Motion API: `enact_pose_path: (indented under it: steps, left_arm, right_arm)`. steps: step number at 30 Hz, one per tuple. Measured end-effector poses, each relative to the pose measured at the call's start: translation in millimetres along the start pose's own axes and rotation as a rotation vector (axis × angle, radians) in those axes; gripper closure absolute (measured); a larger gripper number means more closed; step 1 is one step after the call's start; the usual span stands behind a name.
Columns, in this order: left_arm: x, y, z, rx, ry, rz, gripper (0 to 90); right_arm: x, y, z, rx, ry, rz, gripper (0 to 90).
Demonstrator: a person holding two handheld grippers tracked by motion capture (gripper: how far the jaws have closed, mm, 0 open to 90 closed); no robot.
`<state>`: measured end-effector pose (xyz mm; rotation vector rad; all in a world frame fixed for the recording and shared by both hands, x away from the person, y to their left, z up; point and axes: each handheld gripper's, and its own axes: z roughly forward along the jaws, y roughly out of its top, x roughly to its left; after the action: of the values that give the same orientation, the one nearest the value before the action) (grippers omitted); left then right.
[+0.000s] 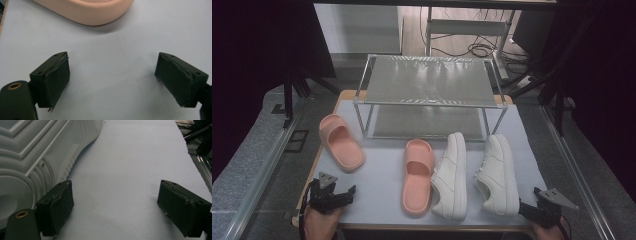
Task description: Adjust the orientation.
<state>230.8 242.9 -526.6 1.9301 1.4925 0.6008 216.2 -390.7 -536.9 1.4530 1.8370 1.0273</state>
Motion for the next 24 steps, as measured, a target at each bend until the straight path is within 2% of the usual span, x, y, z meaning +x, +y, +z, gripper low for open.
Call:
enact_pose_path:
  steps: [24]
  left_arm:
    - [3.4,-2.1,-0.1,-0.021,-0.024,0.014,13.2]
  right_arm:
    - [-0.1,0.4,0.2,0.005,0.001,-0.008,13.0]
